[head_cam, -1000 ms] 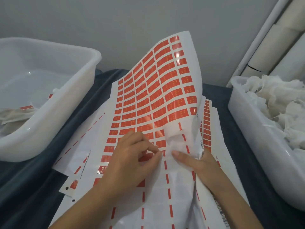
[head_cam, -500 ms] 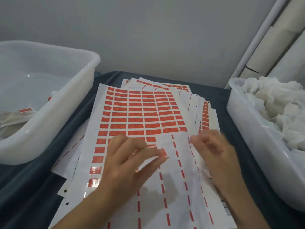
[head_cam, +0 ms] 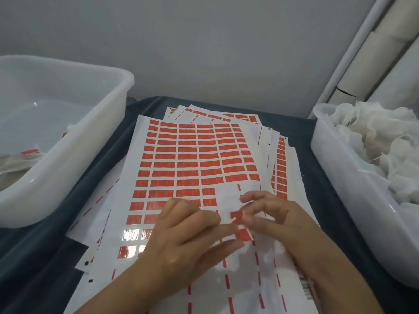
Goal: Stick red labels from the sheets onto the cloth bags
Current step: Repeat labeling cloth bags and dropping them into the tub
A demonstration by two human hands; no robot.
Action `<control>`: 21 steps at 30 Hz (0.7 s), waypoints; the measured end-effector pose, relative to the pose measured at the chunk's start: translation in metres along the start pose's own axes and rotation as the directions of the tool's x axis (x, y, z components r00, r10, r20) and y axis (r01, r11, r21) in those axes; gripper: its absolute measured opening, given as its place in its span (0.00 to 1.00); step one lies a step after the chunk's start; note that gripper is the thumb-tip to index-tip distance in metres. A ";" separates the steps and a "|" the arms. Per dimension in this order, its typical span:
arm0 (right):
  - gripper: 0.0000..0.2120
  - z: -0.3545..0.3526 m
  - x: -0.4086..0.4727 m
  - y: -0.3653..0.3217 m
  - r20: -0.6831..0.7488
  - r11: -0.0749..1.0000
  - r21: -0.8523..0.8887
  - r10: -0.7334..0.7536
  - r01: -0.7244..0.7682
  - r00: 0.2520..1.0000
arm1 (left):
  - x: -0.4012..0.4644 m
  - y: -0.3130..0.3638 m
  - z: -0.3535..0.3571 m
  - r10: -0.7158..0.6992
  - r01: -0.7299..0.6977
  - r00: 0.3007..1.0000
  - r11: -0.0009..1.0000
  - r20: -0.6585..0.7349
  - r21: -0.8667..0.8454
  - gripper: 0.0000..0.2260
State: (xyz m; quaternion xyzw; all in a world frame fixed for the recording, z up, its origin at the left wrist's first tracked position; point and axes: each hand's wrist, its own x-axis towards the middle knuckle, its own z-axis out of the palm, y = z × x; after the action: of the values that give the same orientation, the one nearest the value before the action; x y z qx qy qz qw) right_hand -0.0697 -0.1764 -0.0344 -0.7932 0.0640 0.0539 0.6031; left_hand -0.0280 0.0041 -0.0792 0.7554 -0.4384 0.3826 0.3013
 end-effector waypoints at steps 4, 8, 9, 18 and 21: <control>0.05 -0.005 0.001 0.000 -0.372 0.962 0.224 -0.065 0.157 0.926 | 0.004 -0.001 0.000 -0.089 0.089 0.996 0.994 -0.006 -0.059 0.12; 0.19 -0.003 -0.003 -0.001 -0.302 0.930 0.103 -0.309 0.353 0.902 | 0.004 0.001 0.001 -0.088 0.089 0.996 0.993 0.017 -0.083 0.11; 0.24 0.003 -0.004 0.000 -0.204 0.930 0.036 -0.351 0.365 0.914 | 0.004 0.001 0.001 -0.081 0.083 0.996 0.993 0.028 -0.080 0.11; 0.27 0.014 -0.004 0.004 -0.015 0.937 -0.054 -0.348 0.346 0.937 | 0.003 0.002 0.002 -0.052 0.060 0.995 0.995 0.089 -0.084 0.10; 0.25 0.015 -0.004 0.003 -0.064 0.930 -0.046 -0.367 0.364 0.928 | 0.003 0.002 0.000 -0.085 0.100 0.989 0.987 0.125 -0.124 0.10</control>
State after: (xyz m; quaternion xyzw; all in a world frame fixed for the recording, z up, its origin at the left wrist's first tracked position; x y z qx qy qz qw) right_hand -0.0744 -0.1628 -0.0403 -0.8026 -0.0640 -0.0869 0.5867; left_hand -0.0285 0.0017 -0.0766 0.7752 -0.4440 0.2932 0.3406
